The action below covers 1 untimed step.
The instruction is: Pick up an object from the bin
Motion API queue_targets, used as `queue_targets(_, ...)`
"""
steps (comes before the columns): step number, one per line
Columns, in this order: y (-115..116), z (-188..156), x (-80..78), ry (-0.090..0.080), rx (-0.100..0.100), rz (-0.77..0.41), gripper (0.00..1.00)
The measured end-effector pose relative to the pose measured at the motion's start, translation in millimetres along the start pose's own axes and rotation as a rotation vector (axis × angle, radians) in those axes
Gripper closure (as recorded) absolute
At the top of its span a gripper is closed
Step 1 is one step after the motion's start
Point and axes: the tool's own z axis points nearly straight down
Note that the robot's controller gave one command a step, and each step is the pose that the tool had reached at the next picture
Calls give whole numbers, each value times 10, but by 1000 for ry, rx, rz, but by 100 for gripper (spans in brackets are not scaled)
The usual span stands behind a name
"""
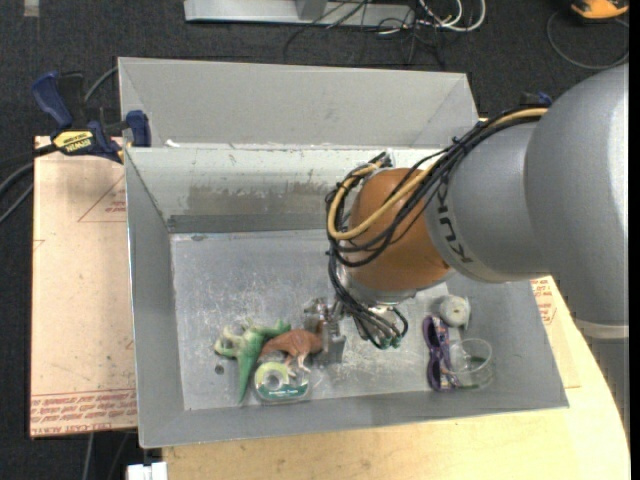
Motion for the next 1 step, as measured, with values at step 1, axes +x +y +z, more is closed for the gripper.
queue_targets(1,-17,0,-4,-1,-2,-12,100)
